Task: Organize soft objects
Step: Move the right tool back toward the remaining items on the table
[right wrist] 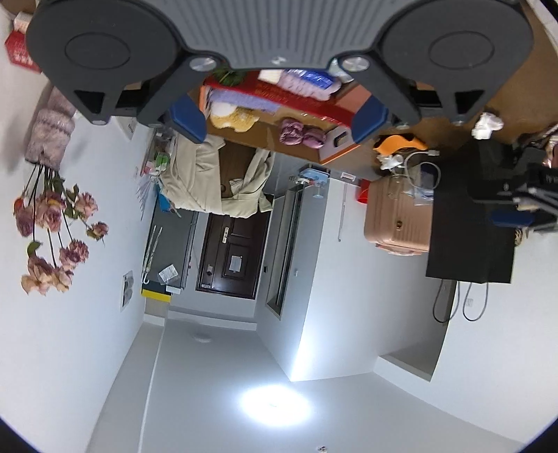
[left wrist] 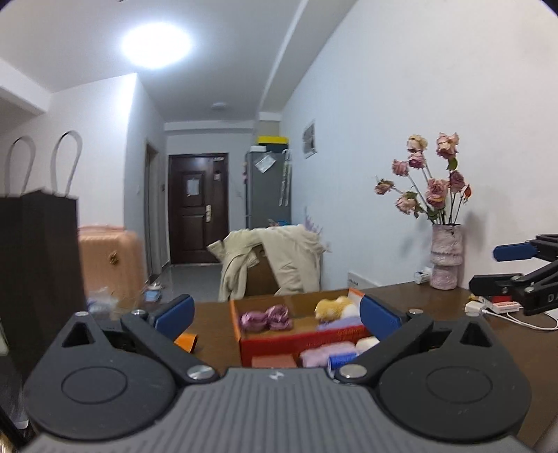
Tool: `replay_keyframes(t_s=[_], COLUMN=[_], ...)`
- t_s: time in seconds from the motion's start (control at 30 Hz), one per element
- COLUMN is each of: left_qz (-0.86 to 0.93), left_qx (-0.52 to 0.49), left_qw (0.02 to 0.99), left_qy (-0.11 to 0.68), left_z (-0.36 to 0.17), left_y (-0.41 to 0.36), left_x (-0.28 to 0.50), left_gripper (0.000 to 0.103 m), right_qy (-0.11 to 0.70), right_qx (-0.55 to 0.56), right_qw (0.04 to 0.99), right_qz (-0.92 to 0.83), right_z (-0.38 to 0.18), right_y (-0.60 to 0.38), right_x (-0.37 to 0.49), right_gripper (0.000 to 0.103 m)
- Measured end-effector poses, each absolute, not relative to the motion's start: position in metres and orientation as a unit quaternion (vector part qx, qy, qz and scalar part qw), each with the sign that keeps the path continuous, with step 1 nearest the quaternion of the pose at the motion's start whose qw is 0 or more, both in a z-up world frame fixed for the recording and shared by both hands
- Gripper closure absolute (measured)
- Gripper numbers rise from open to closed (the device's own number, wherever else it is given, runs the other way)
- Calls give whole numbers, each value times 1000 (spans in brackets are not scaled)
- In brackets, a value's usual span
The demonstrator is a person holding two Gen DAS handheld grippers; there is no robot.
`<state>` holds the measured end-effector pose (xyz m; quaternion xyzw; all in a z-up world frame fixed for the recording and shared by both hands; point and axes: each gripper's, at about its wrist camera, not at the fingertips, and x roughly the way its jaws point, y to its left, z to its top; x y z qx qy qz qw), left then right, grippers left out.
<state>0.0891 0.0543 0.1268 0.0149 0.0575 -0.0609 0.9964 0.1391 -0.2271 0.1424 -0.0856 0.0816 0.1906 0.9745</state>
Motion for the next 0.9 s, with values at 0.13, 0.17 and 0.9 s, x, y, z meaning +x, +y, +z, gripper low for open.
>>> replay_keyframes(t_s=[0.13,0.17,0.9], left_qz=[-55,-53,-67], left_qx=[-19,-23,-29], left_qw=[995,994,966], left_qy=[85,93,249], left_z=[104,100,26], left_y=[64,65,57], left_x=[68,65,147], left_gripper=[0,0,0], right_qy=[79,76,249], right_qx=[-86,-84,1], right_qw=[974,974,936], right_qz=[193,196,250], right_z=[126,119,25], right_y=[-219,-219,-190], right_x=[110,104,163], right_gripper=[4,2,42])
